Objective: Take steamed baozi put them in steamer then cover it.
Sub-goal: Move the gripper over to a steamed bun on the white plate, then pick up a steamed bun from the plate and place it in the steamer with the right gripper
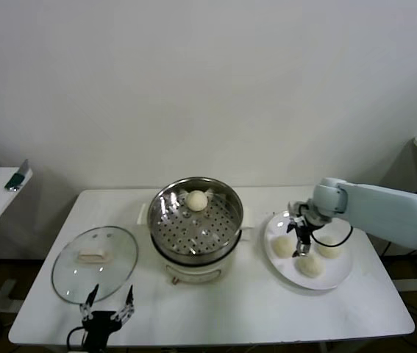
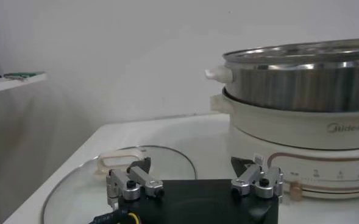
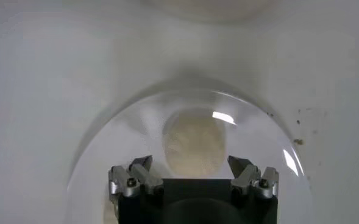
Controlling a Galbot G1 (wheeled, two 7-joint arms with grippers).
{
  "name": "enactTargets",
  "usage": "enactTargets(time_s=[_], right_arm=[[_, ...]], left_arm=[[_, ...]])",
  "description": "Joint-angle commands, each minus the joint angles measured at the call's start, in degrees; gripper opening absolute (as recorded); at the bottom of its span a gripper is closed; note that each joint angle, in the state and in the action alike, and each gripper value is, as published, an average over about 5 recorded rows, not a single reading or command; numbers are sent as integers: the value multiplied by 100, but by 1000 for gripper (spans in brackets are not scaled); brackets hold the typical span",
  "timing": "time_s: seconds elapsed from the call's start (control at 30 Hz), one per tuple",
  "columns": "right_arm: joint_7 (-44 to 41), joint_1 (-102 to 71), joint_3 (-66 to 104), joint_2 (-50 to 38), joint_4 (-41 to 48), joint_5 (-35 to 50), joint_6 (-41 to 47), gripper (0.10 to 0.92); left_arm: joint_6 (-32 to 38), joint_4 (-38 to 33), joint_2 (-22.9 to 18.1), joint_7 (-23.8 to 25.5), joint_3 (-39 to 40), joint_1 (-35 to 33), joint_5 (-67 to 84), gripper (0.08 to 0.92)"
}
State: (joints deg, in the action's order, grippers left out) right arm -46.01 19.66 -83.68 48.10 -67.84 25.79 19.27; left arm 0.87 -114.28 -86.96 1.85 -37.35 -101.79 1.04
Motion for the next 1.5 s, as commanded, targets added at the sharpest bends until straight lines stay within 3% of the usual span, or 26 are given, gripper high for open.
enactTargets(time_s=[0.03,0.23,0.33,0.57,0.87,1.17,1.5], right_arm=[[77,-422,349,146,302,-89,121,790],[20,-432,383,220,388,-104,106,661],[-34,-386,371,212,373,-94,94,635],[-324,632,-46,111,97,328,-56,628],[-968,3674,-1508,285,-615,1963,-245,628],[-234,4297,-849,1549,-1489,3576,578,628],[609,3068,-696,3294,-1101,3659,1087,628]], left_arm=[[4,17,4,-2,-7,8,3,823],[0,28,-1,-6,-4,33,12,823],[-3,24,0,-7,-5,38,15,823],[-13,-1,0,-10,-1,34,14,823],[-24,-70,51,-6,-13,-4,-11,823],[-7,-144,66,-10,3,-32,-58,823],[-11,-292,90,-24,-58,-146,-30,823]])
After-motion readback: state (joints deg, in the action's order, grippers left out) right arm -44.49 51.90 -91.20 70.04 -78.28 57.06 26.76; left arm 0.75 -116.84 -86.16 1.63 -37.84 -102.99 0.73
